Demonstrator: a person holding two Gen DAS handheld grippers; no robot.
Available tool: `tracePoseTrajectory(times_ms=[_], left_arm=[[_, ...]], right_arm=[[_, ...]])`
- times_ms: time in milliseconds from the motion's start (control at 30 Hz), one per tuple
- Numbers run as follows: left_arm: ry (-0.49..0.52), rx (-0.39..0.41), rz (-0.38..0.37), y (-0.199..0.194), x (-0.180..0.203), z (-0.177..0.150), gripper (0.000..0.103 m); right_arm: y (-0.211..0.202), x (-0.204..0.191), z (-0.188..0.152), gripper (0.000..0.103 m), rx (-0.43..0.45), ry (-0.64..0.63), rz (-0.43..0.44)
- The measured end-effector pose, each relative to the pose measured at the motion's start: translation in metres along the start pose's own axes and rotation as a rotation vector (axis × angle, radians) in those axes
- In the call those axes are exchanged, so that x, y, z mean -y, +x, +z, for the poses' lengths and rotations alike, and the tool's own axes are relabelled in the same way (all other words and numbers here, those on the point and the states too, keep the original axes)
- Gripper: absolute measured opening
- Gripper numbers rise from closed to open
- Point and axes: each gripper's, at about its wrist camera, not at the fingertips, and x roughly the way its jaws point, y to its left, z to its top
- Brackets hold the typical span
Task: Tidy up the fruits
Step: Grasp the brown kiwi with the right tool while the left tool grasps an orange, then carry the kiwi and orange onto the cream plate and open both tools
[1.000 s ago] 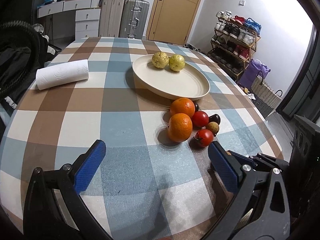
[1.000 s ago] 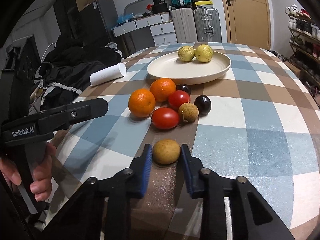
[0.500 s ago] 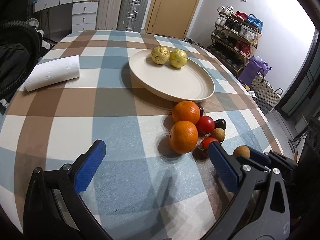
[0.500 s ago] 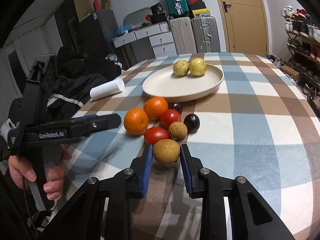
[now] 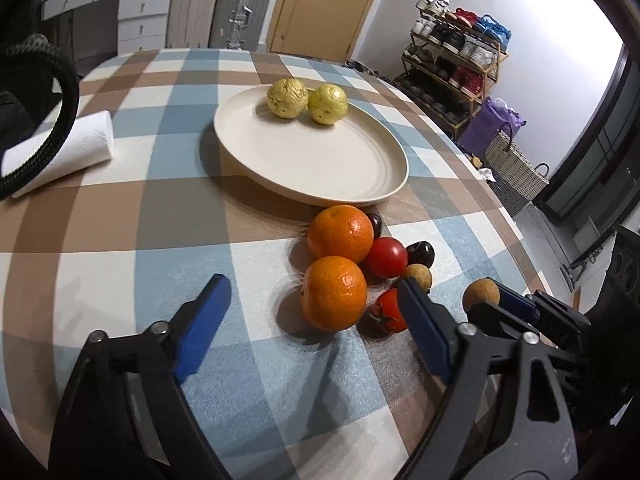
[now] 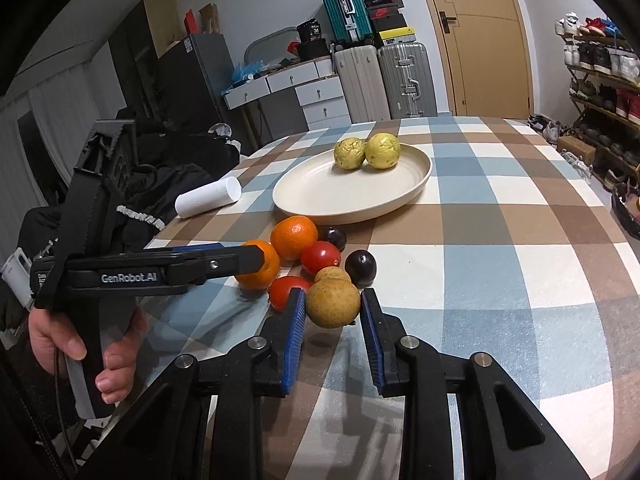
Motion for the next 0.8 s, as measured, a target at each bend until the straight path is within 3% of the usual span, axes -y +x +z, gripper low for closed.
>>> tracePoseTrajectory(times_ms=[33, 200, 367, 433, 800], left_arm=[[-0.004, -0.007, -0.008, 0.000, -0.001, -0.001, 0.071], [-0.013, -0.028, -0.045, 0.007, -0.003, 0.001, 0.062], [-0.008, -0.038, -0.067, 0.013, -0.007, 0.001, 0.046], [0.000, -0.042, -0.084, 0.013, -0.007, 0.000, 0.030], [-0.019, -0.047, -0.129, 0.003, -0.014, 0.005, 0.030]], right_arm=[[-0.001, 0.001, 0.000, 0.029, 0.002, 0.001, 0.001], [-0.001, 0.004, 0.002, 0.029, 0.004, 0.004, 0.012], [0.002, 0.005, 0.004, 0.029, -0.005, 0.008, 0.024], [0.002, 0.004, 0.004, 0.029, -0.005, 0.002, 0.025], [-0.002, 0.002, 0.015, 0.029, 0.012, -0.002, 0.025]])
